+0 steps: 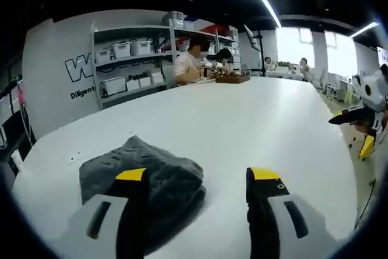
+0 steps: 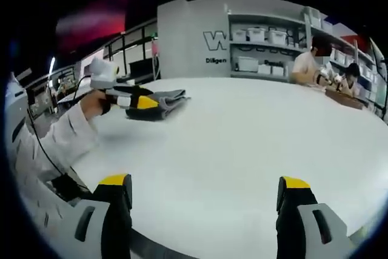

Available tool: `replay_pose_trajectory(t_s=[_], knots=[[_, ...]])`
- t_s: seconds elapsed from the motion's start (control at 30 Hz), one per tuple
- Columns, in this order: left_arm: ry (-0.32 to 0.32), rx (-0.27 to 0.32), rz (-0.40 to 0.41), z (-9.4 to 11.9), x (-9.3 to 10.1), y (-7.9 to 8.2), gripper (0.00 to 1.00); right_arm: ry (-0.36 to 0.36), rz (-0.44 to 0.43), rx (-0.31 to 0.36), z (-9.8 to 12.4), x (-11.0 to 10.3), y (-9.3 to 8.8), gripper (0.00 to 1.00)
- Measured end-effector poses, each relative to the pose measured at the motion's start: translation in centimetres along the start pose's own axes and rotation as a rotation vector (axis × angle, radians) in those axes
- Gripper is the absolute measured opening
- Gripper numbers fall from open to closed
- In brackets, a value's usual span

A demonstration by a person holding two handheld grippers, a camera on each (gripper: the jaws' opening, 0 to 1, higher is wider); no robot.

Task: Open the folded towel by lifting each exposed corner and separating the folded layers until the towel lies flat within the target outline without major curled edges

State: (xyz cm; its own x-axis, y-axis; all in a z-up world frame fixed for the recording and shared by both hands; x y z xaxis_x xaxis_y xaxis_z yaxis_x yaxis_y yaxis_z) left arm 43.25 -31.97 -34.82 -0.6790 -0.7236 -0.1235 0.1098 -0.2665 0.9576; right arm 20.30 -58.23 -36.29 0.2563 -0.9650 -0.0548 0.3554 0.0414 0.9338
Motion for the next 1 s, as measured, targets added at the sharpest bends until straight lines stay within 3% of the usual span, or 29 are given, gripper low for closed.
replay_pose_trajectory(t_s=[0.17, 0.2, 0.33, 0.47, 0.67, 1.0], knots=[[0.015, -0.002, -0.031, -0.9, 0.1, -0.4, 0.51, 0.000, 0.002, 0.000, 0.1, 0.1, -0.1, 0.99], [0.022, -0.008, -0.053, -1.1, 0.2, -0.6, 0.40, 0.002, -0.006, 0.005, 0.2, 0.1, -0.2, 0.99], [0.018, -0.022, -0.088, -1.6, 0.5, -1.0, 0.36, 0.002, -0.007, 0.006, 0.3, 0.1, -0.3, 0.99], [0.040, -0.039, -0.132, -1.8, 0.4, -1.3, 0.22, 0.000, -0.006, 0.012, 0.5, 0.2, -0.3, 0.99], [0.029, -0.031, -0.142, -1.9, 0.4, -1.3, 0.15, 0.019, -0.014, 0.040, 0.5, 0.0, 0.0, 0.99], [0.013, -0.012, -0.045, -1.9, -0.4, -1.1, 0.08, 0.021, -0.021, 0.033, 0.3, 0.0, -0.1, 0.99]])
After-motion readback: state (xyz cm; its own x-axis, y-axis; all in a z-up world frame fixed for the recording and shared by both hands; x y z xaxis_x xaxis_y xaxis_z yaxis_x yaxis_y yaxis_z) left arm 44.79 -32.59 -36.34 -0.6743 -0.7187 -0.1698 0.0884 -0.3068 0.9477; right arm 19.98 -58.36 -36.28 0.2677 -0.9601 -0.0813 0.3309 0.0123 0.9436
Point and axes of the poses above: the point that each gripper's makers call its tool centre point, and the gripper's own axes: z roughly backward along the fingers, x roughly to its right, y roughly out of its top, the point moved 7 cm from there along z, roughly backward along the fingers, and after that the axes turned 5 degrees about x, right-handed, at the moved point
